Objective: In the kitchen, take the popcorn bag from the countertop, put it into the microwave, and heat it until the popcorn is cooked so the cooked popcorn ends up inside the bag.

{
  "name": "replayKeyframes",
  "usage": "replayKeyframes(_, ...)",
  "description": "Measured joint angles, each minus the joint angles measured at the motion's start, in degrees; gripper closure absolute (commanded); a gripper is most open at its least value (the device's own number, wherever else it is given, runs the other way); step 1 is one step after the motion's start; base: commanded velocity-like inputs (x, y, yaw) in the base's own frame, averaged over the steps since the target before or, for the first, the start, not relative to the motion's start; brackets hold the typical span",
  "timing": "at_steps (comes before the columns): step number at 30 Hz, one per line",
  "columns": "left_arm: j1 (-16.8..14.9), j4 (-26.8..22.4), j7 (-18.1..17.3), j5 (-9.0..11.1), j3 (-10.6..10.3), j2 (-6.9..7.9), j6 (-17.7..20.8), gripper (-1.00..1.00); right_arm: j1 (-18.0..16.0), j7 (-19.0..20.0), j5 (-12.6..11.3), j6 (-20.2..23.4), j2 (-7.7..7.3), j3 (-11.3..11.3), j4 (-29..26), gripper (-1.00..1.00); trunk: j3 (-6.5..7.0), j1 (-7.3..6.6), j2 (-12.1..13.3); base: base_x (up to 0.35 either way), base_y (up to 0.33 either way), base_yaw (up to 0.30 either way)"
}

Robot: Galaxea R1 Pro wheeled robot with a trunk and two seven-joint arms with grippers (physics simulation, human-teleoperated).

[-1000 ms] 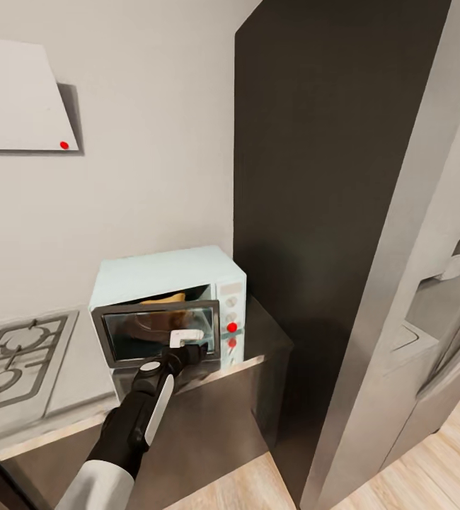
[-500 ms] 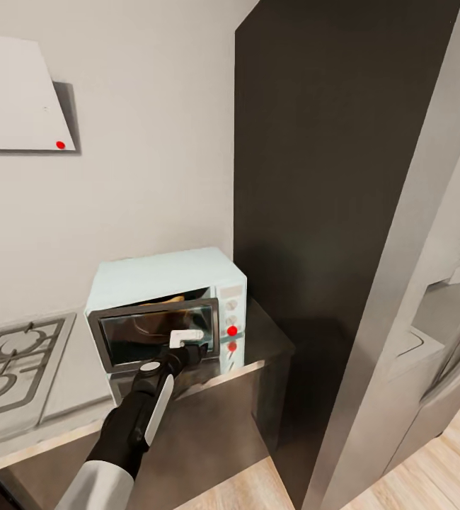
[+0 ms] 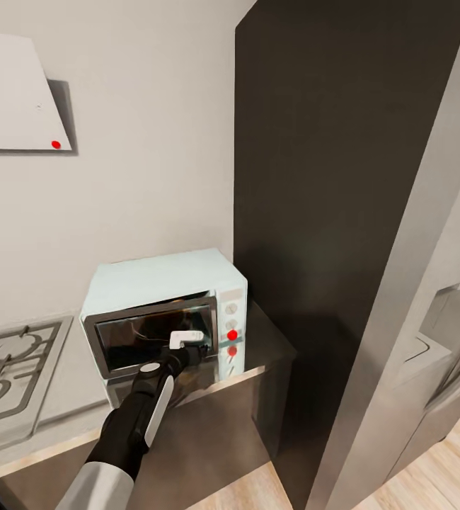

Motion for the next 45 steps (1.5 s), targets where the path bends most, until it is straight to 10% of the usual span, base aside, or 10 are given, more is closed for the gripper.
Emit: replayKeyframes(45, 0.1, 0.0, -0.2, -0.2, 0.0, 0.00, 0.0, -1.00, 0.1, 0.2, 0.1, 0.0, 0.09, 0.4, 0.0, -1.00, -0.01, -0.02, 0.0, 0.035, 0.000, 0.000)
